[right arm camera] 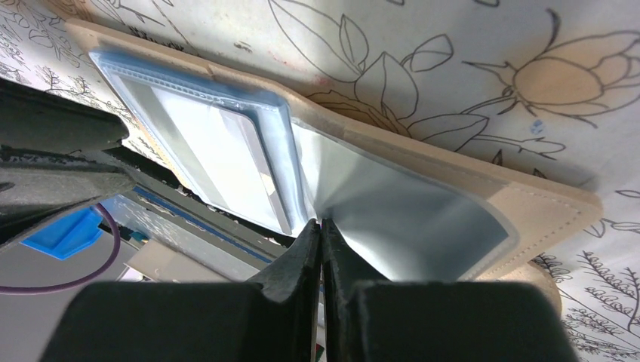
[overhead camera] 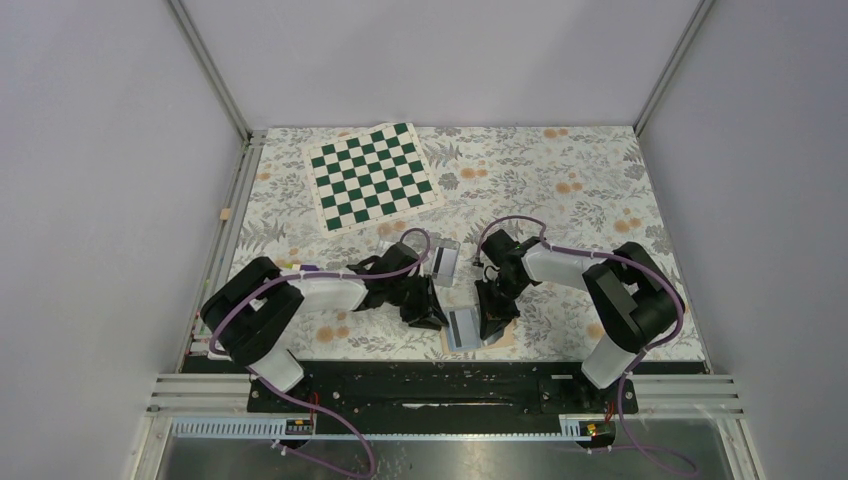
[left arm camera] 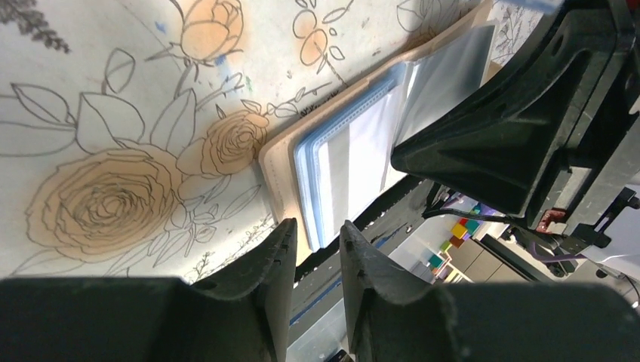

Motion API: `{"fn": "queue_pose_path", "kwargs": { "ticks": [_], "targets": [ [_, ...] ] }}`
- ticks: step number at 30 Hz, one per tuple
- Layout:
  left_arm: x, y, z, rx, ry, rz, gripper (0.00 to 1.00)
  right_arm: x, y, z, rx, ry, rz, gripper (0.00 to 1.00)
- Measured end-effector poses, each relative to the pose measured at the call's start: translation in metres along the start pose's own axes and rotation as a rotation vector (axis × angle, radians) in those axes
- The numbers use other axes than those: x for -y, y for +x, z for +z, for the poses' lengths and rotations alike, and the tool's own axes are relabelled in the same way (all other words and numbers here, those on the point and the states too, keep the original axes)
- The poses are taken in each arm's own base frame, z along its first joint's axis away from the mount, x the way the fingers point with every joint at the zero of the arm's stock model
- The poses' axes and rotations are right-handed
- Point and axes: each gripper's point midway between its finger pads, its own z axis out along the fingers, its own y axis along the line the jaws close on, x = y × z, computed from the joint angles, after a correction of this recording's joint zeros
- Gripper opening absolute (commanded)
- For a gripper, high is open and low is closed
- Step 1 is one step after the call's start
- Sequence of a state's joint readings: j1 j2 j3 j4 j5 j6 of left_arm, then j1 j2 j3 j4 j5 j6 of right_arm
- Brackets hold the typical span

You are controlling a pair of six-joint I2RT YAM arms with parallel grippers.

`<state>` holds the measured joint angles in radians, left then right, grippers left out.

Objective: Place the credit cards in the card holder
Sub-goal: Turn over the card slot in the card holder.

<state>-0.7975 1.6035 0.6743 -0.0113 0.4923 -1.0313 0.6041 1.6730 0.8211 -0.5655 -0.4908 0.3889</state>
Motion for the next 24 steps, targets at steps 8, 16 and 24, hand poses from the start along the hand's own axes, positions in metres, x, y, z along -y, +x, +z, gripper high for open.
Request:
{"fn": "queue_pose_path", "kwargs": {
  "ticks": [8, 16, 24],
  "targets": [
    [0.012, 0.004, -0.002, -0.01, 0.009, 0.02, 0.24, 0.0, 0.0, 0.0, -0.001, 0.0, 0.001, 0.06],
    [0.008, 0.005, 0.007, -0.027, -0.007, 0.018, 0.25, 0.0, 0.0, 0.001, -0.004, -0.004, 0.001, 0.06],
    [0.008, 0.002, 0.014, -0.029, 0.0, 0.027, 0.13, -0.001, 0.001, 0.001, -0.007, -0.007, 0.002, 0.06]
  ]
}}
